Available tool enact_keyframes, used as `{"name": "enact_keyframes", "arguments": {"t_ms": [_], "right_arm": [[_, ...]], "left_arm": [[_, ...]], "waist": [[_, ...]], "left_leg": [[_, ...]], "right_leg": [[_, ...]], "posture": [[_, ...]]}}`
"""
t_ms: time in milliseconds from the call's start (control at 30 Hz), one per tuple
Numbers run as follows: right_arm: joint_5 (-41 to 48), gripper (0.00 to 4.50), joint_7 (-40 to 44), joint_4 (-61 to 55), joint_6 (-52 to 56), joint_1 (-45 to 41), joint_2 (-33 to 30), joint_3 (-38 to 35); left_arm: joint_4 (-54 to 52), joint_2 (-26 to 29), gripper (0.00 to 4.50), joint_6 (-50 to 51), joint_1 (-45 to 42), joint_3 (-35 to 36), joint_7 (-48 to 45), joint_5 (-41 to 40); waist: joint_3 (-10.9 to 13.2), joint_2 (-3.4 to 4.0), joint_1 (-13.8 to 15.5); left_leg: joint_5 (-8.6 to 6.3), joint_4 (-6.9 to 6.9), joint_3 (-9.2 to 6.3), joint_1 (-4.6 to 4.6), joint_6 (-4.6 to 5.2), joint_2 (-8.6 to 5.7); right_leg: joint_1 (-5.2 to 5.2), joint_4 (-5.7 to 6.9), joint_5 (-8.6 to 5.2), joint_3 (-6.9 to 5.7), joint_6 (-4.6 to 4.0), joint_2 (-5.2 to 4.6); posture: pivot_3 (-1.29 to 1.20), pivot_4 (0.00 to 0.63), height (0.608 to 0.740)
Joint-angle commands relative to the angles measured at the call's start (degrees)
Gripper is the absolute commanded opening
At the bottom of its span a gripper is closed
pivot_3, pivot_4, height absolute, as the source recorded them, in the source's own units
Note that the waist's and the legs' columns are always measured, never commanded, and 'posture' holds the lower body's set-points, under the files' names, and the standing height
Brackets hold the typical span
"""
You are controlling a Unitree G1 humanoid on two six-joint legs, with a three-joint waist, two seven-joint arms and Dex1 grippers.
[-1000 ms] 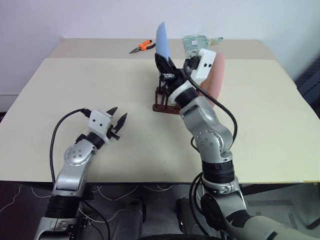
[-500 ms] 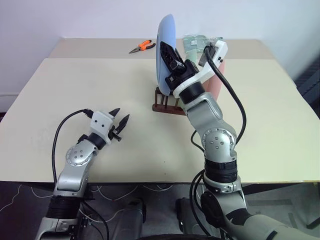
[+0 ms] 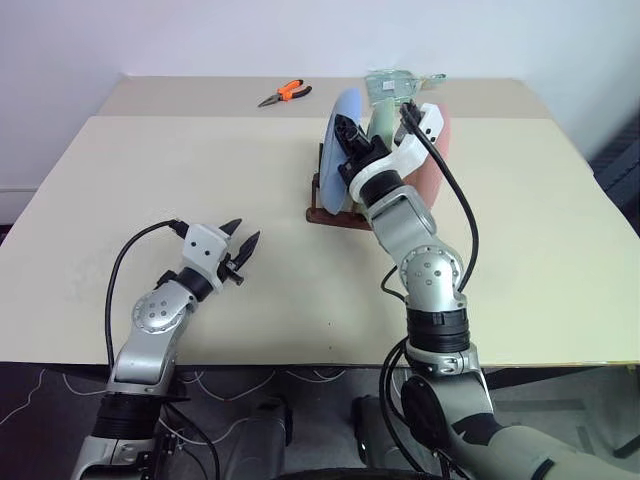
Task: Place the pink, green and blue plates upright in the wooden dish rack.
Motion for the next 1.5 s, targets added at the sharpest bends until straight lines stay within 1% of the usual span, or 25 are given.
{"name": "enact_keyframes", "arguments": {"t_ms": [33,200,300,400,533,667,733,767,800,833,900,967,1067,1133,1200,1267,1300,1367,1467,1500], "right_arm": [[-1.1,0.0,-1.4,1.3,-0.9,-5.3,3.3,-1.0],[-2.6,0.0,-1.4,4.0,-0.5,-7.7,2.4,-1.2],[-3.9,1.05,-0.6,3.6,0.2,-7.6,1.8,-0.2],[-6.2,2.48,0.4,2.1,0.4,-7.4,0.9,1.0],[-10.0,2.48,3.3,0.3,-0.3,-7.9,-1.3,2.3],[-16.1,2.48,7.9,-2.1,-1.8,-9.6,-6.7,4.2],[-21.2,2.48,14.9,-6.2,-4.2,-9.7,-14.2,6.4],[-21.1,2.48,19.0,-8.6,-4.6,-9.0,-17.8,6.0],[-18.9,2.48,22.4,-10.5,-3.5,-8.2,-20.5,4.8],[-16.2,2.48,24.7,-11.8,-1.7,-7.4,-22.3,3.4],[-15.8,2.48,27.8,-14.1,-0.5,-5.3,-26.6,2.0],[-18.1,2.48,30.8,-16.0,-1.7,-2.4,-31.3,1.0],[-20.5,2.48,32.4,-14.4,-2.1,2.7,-38.4,-4.9],[-23.8,2.48,34.1,-10.8,-3.7,9.0,-44.0,-8.9],[-25.4,2.48,36.0,-7.6,-4.8,14.3,-47.3,-11.3],[-27.6,2.48,41.8,-4.4,-7.5,25.0,-50.4,-11.7],[-28.8,2.48,44.4,-3.3,-9.6,29.9,-51.2,-11.0],[-28.7,2.48,46.9,-2.2,-11.1,34.8,-50.6,-10.7],[-28.8,2.48,47.8,-0.9,-12.5,36.1,-49.2,-10.3],[-28.7,2.48,48.5,-0.7,-12.5,36.2,-49.0,-10.1]], "left_arm": [[-2.2,0.2,1.98,-0.7,-0.4,0.1,-0.9,0.2],[-1.8,0.0,1.98,-0.9,-0.8,-0.1,-1.4,0.5],[-1.7,-0.1,2.04,-1.1,-0.9,-0.2,-1.5,0.7],[-1.4,-0.4,2.04,-1.2,-1.2,-0.4,-1.5,0.8],[-1.2,-0.9,2.04,-1.2,-1.4,-0.5,-1.7,1.1],[-1.0,-1.2,2.04,-1.3,-1.8,-0.6,-1.5,1.3],[-0.3,-1.4,2.04,-1.1,-2.2,0.4,-0.7,1.1],[0.1,-1.6,2.04,-0.6,-2.5,1.3,-0.3,0.5],[0.5,-1.8,2.04,-0.2,-2.7,1.9,0.0,-0.1],[0.8,-1.9,2.04,0.1,-3.0,2.4,0.1,-0.4],[1.2,-1.9,2.04,-0.1,-3.2,2.4,-0.1,-0.4],[2.4,-1.2,2.04,-1.4,-3.3,2.0,-0.4,0.9],[5.0,-0.1,2.04,-2.8,-3.9,3.1,0.3,2.1],[8.0,1.2,2.04,-3.7,-4.4,4.8,0.7,2.5],[10.2,2.3,2.04,-4.6,-4.6,5.2,1.4,3.4],[13.7,3.9,2.04,-5.5,-4.3,5.6,1.1,4.3],[15.4,4.8,2.04,-6.4,-4.0,5.4,0.7,5.1],[17.3,5.8,2.04,-7.9,-3.5,5.0,-0.2,5.6],[18.0,5.4,2.04,-8.5,-2.9,5.4,-0.5,4.5],[17.7,5.3,2.04,-8.7,-2.8,5.3,-0.5,4.5]], "waist": [[0.0,0.01,0.0],[0.0,0.01,0.0],[0.0,0.01,0.0],[0.0,0.02,-0.1],[0.0,0.03,-0.1],[0.0,0.04,0.0],[0.0,0.04,0.2],[0.0,0.04,0.4],[0.0,0.03,0.5],[0.0,0.02,0.4],[0.0,0.01,0.3],[0.0,0.01,0.2],[0.0,0.02,0.3],[0.0,0.0,0.6],[0.0,-0.02,1.4],[0.0,-0.01,1.7],[0.0,-0.04,1.9],[0.0,0.01,1.8],[0.3,0.4,1.0],[0.3,0.42,0.8]], "left_leg": [[0.0,0.0,0.0,0.0,0.0,0.0],[0.0,-0.01,0.0,0.0,0.0,0.0],[0.0,0.0,0.0,0.0,0.0,0.0],[0.0,0.0,0.0,0.0,0.0,0.0],[0.0,0.0,0.0,0.0,0.0,0.01],[0.0,0.0,0.01,-0.01,0.0,0.0],[0.0,0.02,0.0,-0.02,0.0,-0.01],[0.0,0.03,-0.01,-0.04,0.0,-0.02],[0.0,0.06,-0.01,-0.06,0.01,-0.03],[0.0,0.07,-0.01,-0.08,0.01,-0.04],[-0.01,0.07,-0.03,-0.08,0.03,-0.02],[-0.01,0.07,-0.02,-0.06,0.03,0.0],[-0.01,0.1,0.01,-0.06,0.03,-0.01],[-0.01,0.12,0.01,-0.07,0.03,-0.01],[-0.03,0.13,0.02,-0.06,0.06,-0.03],[-0.06,0.14,0.09,-0.06,0.11,-0.04],[-0.09,0.15,0.09,-0.04,0.15,-0.04],[-0.13,0.14,0.09,0.01,0.22,-0.04],[-0.13,0.24,0.38,0.02,0.23,-0.08],[-0.12,0.31,0.46,0.03,0.25,-0.08]], "right_leg": [[0.0,0.0,0.0,0.0,0.0,0.0],[0.0,-0.01,0.0,0.0,0.0,0.0],[0.0,-0.01,0.0,0.0,0.0,0.0],[0.0,0.0,0.0,0.0,0.0,0.01],[-0.01,0.01,0.0,0.0,0.0,0.03],[-0.01,0.0,0.0,0.0,0.0,0.02],[0.01,-0.03,0.0,0.0,0.0,0.02],[0.02,-0.05,0.0,-0.01,0.01,0.02],[0.04,-0.08,-0.01,-0.02,0.02,0.01],[0.05,-0.1,-0.01,-0.03,0.03,-0.01],[0.07,-0.09,-0.01,-0.04,0.03,-0.01],[0.08,-0.08,-0.01,-0.04,0.03,0.0],[0.09,-0.1,-0.02,-0.04,0.02,-0.01],[0.13,-0.14,-0.02,-0.04,0.02,-0.02],[0.2,-0.19,-0.03,-0.06,0.04,-0.04],[0.2,-0.21,-0.05,-0.05,0.05,-0.09],[0.25,-0.21,-0.07,-0.06,0.08,-0.1],[0.35,-0.23,-0.12,-0.09,0.14,-0.11],[0.26,-0.21,-0.11,0.13,0.15,-0.21],[0.25,-0.19,-0.16,0.2,0.03,-0.21]], "posture": [[0.0,0.15,0.74],[0.0,0.15,0.74],[0.0,0.15,0.74],[0.0,0.15,0.74],[0.0,0.15,0.74],[0.0,0.15,0.74],[0.0,0.15,0.74],[0.0,0.15,0.74],[0.0,0.15,0.74],[0.0,0.15,0.74],[0.0,0.15,0.74],[0.0,0.15,0.74],[0.0,0.15,0.74],[0.0,0.15,0.74],[0.0,0.15,0.74],[0.0,0.15,0.74],[0.0,0.15,0.74],[0.0,0.15,0.74],[0.0,0.15,0.74],[0.0,0.15,0.74]]}}
